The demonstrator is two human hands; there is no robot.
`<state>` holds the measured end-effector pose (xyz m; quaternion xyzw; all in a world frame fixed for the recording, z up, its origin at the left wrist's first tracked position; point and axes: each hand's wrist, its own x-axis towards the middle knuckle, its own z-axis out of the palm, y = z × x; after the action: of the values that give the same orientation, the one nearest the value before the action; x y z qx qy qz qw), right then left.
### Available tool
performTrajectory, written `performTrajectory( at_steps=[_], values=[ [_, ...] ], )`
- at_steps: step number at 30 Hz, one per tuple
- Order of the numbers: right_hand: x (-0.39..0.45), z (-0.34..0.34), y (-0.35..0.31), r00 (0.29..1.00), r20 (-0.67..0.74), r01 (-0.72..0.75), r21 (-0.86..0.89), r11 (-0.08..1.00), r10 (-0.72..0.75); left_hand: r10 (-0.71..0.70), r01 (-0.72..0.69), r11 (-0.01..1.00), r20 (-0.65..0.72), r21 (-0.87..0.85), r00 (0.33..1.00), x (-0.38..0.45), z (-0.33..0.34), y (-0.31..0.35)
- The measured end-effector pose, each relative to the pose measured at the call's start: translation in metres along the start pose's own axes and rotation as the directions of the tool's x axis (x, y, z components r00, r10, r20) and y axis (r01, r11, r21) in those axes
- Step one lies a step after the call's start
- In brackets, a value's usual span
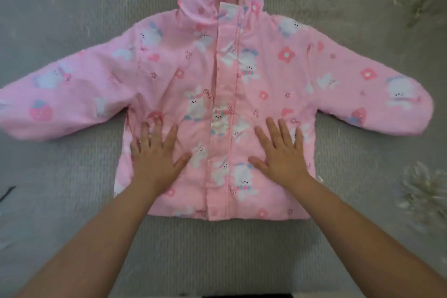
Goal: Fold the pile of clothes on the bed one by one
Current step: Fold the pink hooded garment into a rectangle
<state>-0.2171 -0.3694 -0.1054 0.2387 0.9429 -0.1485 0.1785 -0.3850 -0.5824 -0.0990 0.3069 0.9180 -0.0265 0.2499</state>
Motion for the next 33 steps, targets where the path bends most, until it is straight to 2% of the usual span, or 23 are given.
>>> performTrajectory(
  at_steps=[6,9,11,12,13,14,15,16,18,19,21,22,23,24,25,26,27,28,29,30,31,32,33],
  values=[
    [-0.046,0.005,0.007,0.999,0.044,-0.007,-0.024,1.0,0.008,0.017,-0.035,0.991,0.132,0.132,0.991,-0.024,0.003,0.005],
    [-0.072,0.002,0.01,0.993,0.121,0.006,-0.04,0.999,-0.002,0.02,-0.063,0.985,0.257,0.162,0.966,-0.047,0.002,0.012],
    [-0.081,-0.005,0.015,0.998,0.069,-0.012,0.054,0.998,0.008,0.041,-0.102,0.977,0.3,0.189,0.953,-0.057,-0.005,0.018],
    [-0.082,-0.011,0.019,0.996,-0.027,-0.081,0.207,0.975,0.088,0.062,-0.122,0.971,0.278,0.207,0.958,-0.058,-0.01,0.021],
    [-0.078,-0.019,0.023,0.961,-0.118,-0.181,0.42,0.889,0.251,0.077,-0.126,0.97,0.229,0.207,0.97,-0.057,-0.016,0.024],
    [-0.071,-0.028,0.03,0.877,-0.142,-0.285,0.617,0.733,0.46,0.089,-0.112,0.981,0.148,0.159,0.985,-0.053,-0.021,0.027],
    [-0.061,-0.036,0.038,0.756,-0.095,-0.363,0.762,0.536,0.647,0.106,-0.111,0.991,0.061,0.077,0.993,-0.048,-0.024,0.032],
    [-0.048,-0.041,0.046,0.634,-0.022,-0.39,0.854,0.344,0.773,0.147,-0.147,0.989,-0.027,-0.009,0.989,-0.041,-0.025,0.039],
    [-0.022,-0.048,0.061,0.442,0.134,-0.32,0.947,0.016,0.887,0.309,-0.321,0.946,-0.165,-0.05,0.937,-0.028,-0.024,0.059],
    [-0.009,-0.052,0.067,0.376,0.219,-0.236,0.962,-0.136,0.9,0.372,-0.382,0.924,-0.167,-0.03,0.913,-0.022,-0.02,0.072],
    [0.013,-0.06,0.075,0.325,0.363,0.006,0.923,-0.386,0.873,0.364,-0.364,0.931,-0.003,0.0,0.931,-0.017,-0.002,0.091],
    [0.02,-0.065,0.076,0.317,0.39,0.097,0.893,-0.439,0.865,0.327,-0.328,0.944,0.071,0.009,0.942,-0.014,0.01,0.095],
    [0.026,-0.071,0.075,0.297,0.367,0.121,0.902,-0.415,0.882,0.298,-0.302,0.953,0.118,0.019,0.947,-0.011,0.017,0.098],
    [0.03,-0.078,0.07,0.279,0.264,0.069,0.954,-0.293,0.923,0.286,-0.289,0.957,0.131,0.006,0.949,-0.008,0.02,0.099],
    [0.031,-0.084,0.062,0.297,0.063,-0.032,0.998,-0.056,0.953,0.3,-0.299,0.954,0.118,-0.025,0.947,-0.008,0.02,0.098],
    [0.028,-0.09,0.05,0.379,-0.201,-0.102,0.961,0.256,0.903,0.323,-0.317,0.945,0.084,-0.076,0.943,-0.01,0.018,0.095],
    [0.024,-0.094,0.034,0.489,-0.448,-0.091,0.827,0.554,0.749,0.335,-0.328,0.933,0.02,-0.148,0.942,-0.013,0.015,0.09],
    [0.019,-0.092,0.017,0.593,-0.596,-0.039,0.651,0.759,0.542,0.31,-0.324,0.913,-0.096,-0.246,0.946,-0.019,0.011,0.085],
    [0.015,-0.086,0.002,0.665,-0.663,0.015,0.472,0.881,0.344,0.217,-0.279,0.899,-0.211,-0.338,0.953,-0.026,0.008,0.081],
    [0.01,-0.079,-0.013,0.734,-0.654,0.05,0.322,0.946,0.183,0.049,-0.172,0.891,-0.289,-0.42,0.956,-0.034,0.006,0.076],
    [0.007,-0.069,-0.026,0.834,-0.548,0.068,0.22,0.973,0.065,-0.173,-0.025,0.845,-0.316,-0.535,0.933,-0.039,0.004,0.071],
    [0.005,-0.059,-0.037,0.929,-0.371,0.078,0.138,0.987,-0.021,-0.406,0.11,0.725,-0.293,-0.68,0.866,-0.041,0.002,0.064],
    [0.005,-0.048,-0.044,0.978,-0.194,0.087,0.074,0.993,-0.071,-0.61,0.203,0.53,-0.204,-0.823,0.765,-0.04,-0.003,0.053]
  ],
)
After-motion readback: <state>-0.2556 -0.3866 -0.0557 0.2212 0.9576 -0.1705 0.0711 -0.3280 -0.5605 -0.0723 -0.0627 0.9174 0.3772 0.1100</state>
